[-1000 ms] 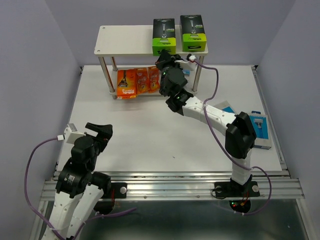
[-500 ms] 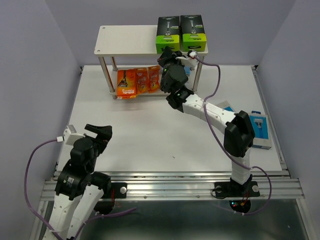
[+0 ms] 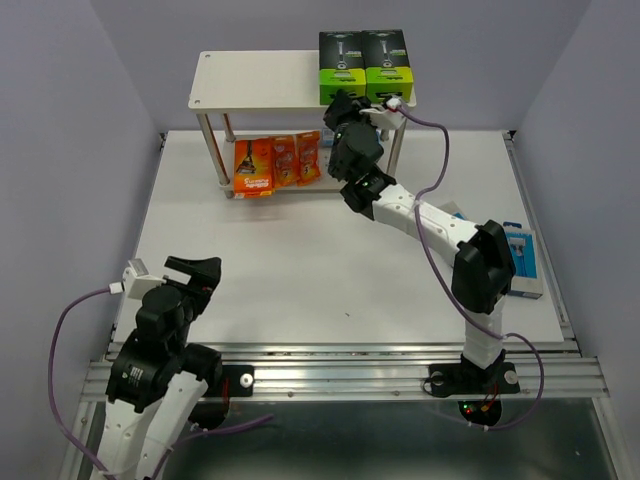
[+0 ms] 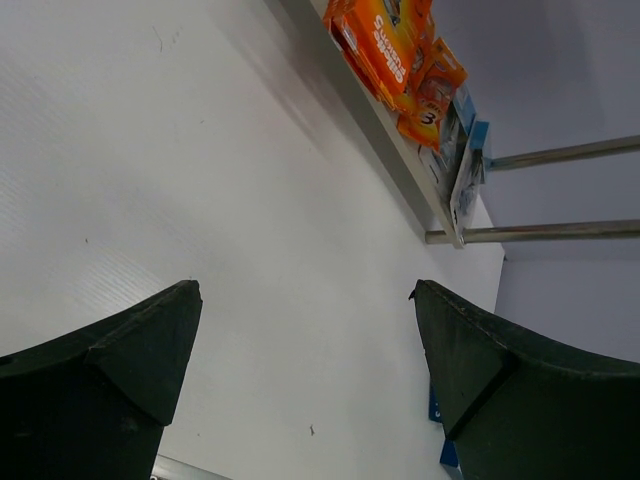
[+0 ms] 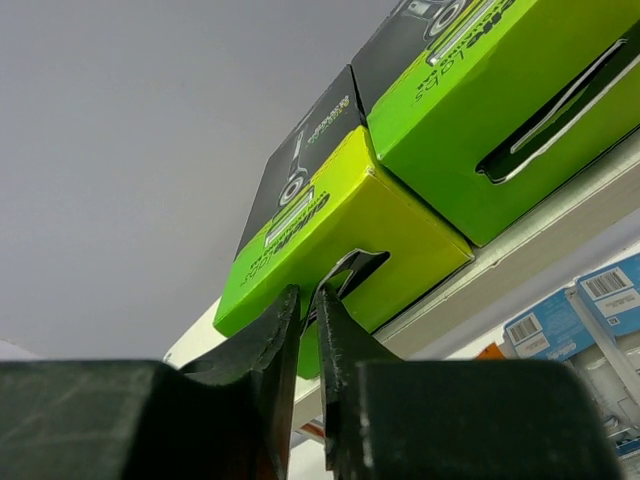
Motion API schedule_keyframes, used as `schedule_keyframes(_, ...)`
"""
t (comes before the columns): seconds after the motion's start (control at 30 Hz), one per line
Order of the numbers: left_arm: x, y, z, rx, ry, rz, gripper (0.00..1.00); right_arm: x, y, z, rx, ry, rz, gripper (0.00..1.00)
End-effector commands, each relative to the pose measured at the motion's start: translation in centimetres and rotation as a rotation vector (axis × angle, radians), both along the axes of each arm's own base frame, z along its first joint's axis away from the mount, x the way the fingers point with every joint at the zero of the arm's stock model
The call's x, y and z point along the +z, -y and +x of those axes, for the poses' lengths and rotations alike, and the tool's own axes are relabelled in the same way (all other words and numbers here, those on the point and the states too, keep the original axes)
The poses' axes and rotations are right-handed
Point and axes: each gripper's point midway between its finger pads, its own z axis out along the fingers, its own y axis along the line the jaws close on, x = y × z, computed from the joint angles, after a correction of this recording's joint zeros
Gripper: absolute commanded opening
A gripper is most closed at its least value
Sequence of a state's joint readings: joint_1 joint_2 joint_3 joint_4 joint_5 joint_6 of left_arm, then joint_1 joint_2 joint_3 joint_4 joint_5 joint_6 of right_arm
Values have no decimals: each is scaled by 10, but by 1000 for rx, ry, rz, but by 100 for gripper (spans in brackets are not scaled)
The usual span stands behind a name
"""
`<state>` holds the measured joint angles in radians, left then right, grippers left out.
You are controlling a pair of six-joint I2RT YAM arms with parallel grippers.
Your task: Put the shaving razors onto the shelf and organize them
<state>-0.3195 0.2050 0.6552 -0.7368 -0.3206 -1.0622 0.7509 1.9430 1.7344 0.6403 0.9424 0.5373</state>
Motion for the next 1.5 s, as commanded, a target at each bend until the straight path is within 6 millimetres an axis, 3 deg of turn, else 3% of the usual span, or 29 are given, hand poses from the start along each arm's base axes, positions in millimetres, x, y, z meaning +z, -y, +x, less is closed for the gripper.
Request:
schedule_keyframes(0.0, 15, -2, -7, 8, 41, -29, 99, 39, 25, -14, -26, 50, 67, 21)
schedule_keyframes(0.13, 17, -2, -10, 2, 46, -35, 99, 39, 29, -14, -18, 43, 63, 32)
schedule_keyframes(0.3, 17, 1, -12, -15, 51, -42, 99, 47, 24, -23, 54, 31, 27, 53)
schedule_keyframes(0.53, 12, 10, -1, -51, 37, -37, 99, 64, -7, -49, 315, 3, -106, 73)
schedule_keyframes(0.63, 12, 16, 7, -74, 47, -28, 99, 50, -13, -67, 414, -66, -208, 84)
schedule_keyframes(0.7, 11, 19, 14, -81, 46, -22, 99, 33, -6, -75, 419, -122, -276, 100)
schedule_keyframes(0.77, 7, 22, 21, -91, 30, -9, 99, 32, 21, -87, 347, -160, -345, 100)
schedule_keyframes(0.8, 6, 24, 24, -101, 28, -4, 99, 7, 32, -90, 318, -249, -400, 100)
schedule_keyframes(0.83, 9, 30, 28, -121, 42, -9, 99, -2, 45, -95, 282, -282, -439, 100)
schedule_keyframes(0.87, 1, 33, 34, -135, 13, 3, 99, -23, 68, -105, 220, -350, -474, 100)
schedule_keyframes(0.93, 0, 43, 42, -172, 18, -6, 99, -43, 92, -118, 163, -404, -513, 100)
schedule_keyframes(0.97, -10, 47, 47, -187, -14, 2, 99, -49, 118, -130, 107, -437, -526, 100)
schedule_keyframes(1.0, -8, 52, 51, -208, -1, -6, 99, -75, 133, -135, 79, -505, -563, 100)
schedule_keyframes(1.07, -16, 58, 58, -227, -28, -5, 99, -101, 157, -140, 90, -599, -545, 100)
schedule_keyframes(1.1, -17, 63, 62, -245, -22, -12, 99, -133, 202, -141, 26, -725, -509, 100)
schedule_keyframes(1.13, -17, 66, 65, -254, -21, -14, 99, -152, 216, -140, 34, -764, -442, 100)
schedule_keyframes(1.17, -20, 69, 69, -266, -29, -12, 99, -170, 217, -141, 116, -799, -391, 100)
schedule_keyframes(1.2, -22, 73, 71, -281, -35, -15, 99, -188, 245, -138, 75, -850, -330, 100)
schedule_keyframes(1.27, -26, 78, 76, -303, -57, -5, 99, -228, 253, -145, 133, -945, -291, 100)
schedule_keyframes(1.43, -32, 95, 82, -386, -65, -18, 99, -267, 309, -139, 82, -1074, -310, 100)
schedule_keyframes(1.47, -42, 99, 82, -398, -88, -24, 99, -268, 326, -134, 71, -1078, -285, 100)
